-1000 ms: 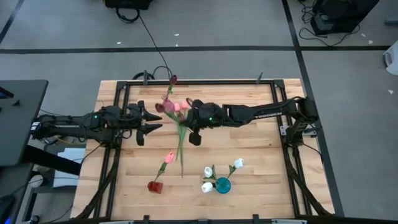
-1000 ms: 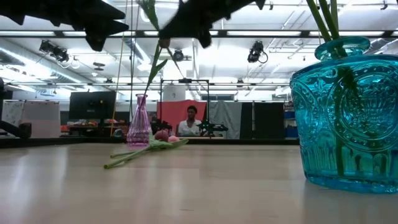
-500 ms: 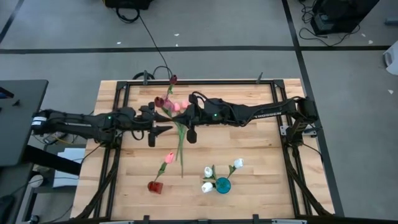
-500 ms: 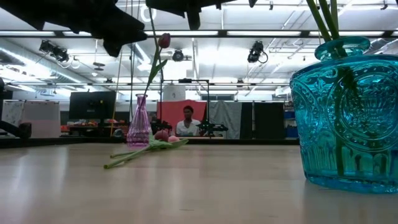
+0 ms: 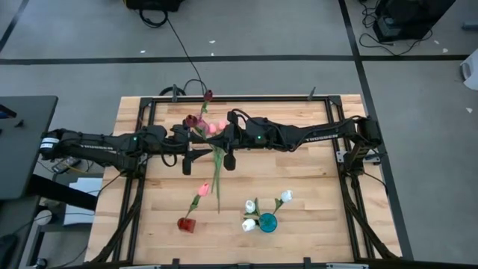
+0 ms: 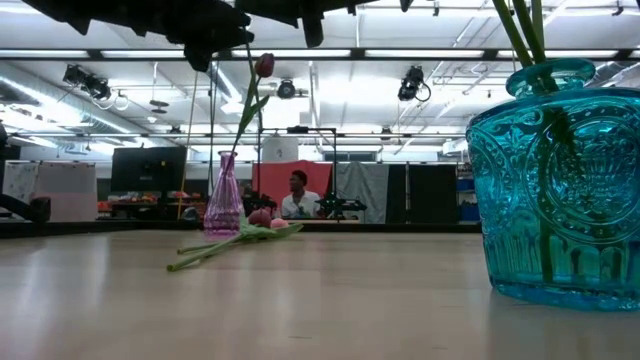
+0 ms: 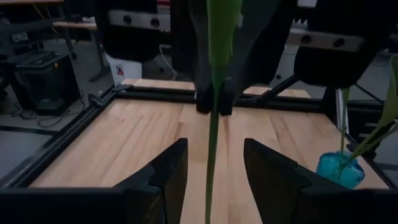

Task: Sort flowers into vase by color
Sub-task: Put the bottom red flower into the purple vase

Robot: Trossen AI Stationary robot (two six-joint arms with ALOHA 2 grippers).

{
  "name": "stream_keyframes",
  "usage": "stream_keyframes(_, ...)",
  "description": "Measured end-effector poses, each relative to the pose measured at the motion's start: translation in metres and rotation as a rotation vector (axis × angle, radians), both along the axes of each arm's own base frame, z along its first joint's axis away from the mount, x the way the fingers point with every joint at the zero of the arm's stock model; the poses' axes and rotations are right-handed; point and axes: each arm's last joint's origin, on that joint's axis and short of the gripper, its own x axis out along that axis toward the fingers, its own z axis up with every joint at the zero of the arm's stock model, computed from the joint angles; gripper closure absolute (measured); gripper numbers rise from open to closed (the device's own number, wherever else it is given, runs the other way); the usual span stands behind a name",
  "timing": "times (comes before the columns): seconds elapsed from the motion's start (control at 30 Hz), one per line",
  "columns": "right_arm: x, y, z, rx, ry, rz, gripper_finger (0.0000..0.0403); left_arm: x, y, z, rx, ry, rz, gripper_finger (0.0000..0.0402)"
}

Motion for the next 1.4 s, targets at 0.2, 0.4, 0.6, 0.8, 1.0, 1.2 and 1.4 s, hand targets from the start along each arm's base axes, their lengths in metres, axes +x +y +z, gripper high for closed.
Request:
stream_keyframes(0.2, 0.0, 0.0, 0.002, 0.0, -0.024, 0.0, 0.0396, 0.001, 0.0, 0.004, 0.026, -0.037, -0.002, 0.0239)
stream_keyframes(0.4, 0.0, 0.0, 0.002, 0.0, -0.025, 0.007, 0.0396, 0.001, 0.001, 0.005, 0.03, -0.048, 0.017, 0.0241)
stream_keyframes(0.6, 0.0, 0.0, 0.002, 0.004, -0.022, 0.011, 0.0396, 0.001, 0.001, 0.005, 0.035, -0.047, 0.038, 0.0318)
stream_keyframes(0.8, 0.0, 0.0, 0.001, 0.03, -0.009, 0.017, 0.0376, 0.001, 0.001, 0.004, 0.05, -0.042, 0.03, 0.0387)
stream_keyframes(1.0, -0.004, 0.001, -0.002, 0.054, 0.053, 0.016, 0.0306, -0.005, 0.001, 0.008, 0.08, -0.048, 0.036, 0.0392)
stream_keyframes(1.2, -0.028, 0.005, 0.006, 0.091, 0.221, 0.011, 0.0259, -0.037, 0.002, 0.016, 0.135, -0.124, 0.095, 0.0393)
stream_keyframes(1.4, -0.044, 0.02, 0.002, 0.066, 0.227, -0.048, 0.0257, -0.064, 0.007, 0.0, 0.196, -0.153, 0.266, 0.0393)
